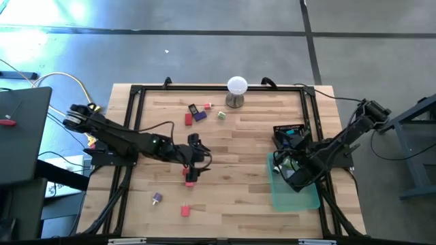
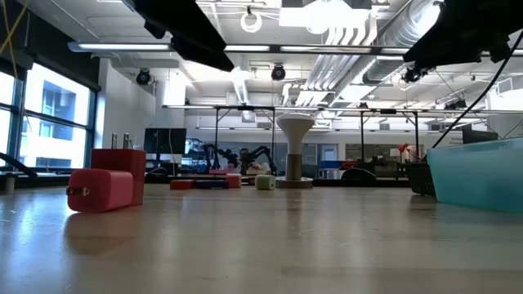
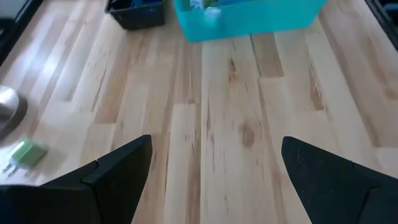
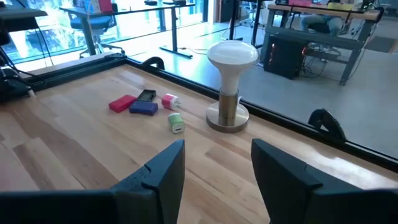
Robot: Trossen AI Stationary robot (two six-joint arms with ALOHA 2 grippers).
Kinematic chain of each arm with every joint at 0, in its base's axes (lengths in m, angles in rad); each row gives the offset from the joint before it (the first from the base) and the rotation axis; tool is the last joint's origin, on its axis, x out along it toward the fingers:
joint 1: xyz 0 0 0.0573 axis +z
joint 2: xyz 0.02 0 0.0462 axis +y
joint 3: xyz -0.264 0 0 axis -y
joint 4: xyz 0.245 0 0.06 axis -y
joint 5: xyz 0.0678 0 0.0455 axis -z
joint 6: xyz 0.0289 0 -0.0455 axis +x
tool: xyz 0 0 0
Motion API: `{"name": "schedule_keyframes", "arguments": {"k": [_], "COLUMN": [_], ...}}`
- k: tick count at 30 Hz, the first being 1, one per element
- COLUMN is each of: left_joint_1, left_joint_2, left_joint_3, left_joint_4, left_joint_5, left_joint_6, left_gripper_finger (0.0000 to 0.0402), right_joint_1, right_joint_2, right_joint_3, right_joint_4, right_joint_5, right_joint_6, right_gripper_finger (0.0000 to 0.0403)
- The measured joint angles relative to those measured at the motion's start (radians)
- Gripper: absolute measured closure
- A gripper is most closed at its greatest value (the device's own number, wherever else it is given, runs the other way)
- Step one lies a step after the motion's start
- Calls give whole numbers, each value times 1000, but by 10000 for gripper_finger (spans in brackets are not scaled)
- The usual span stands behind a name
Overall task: Pick & Place Office items
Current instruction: Put the red digital clock into the black basket
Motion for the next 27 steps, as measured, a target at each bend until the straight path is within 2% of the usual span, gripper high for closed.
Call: {"name": "schedule_keyframes", "arguments": {"k": [12, 27], "left_joint_1": [63, 68], "left_joint_2": [15, 16], "left_joint_3": [0, 0], "left_joint_4": [-1, -10], "left_joint_5": [-66, -93], "left_joint_6": [-57, -122], "left_gripper_finger": [52, 52], "right_joint_1": [-1, -2], "right_joint_2": [0, 0], "right_joint_3": [0, 0], "right_joint_4": [0, 4], "right_joint_5": [-8, -31], "right_joint_6": [0, 0], "right_gripper_finger": [231, 231]}}
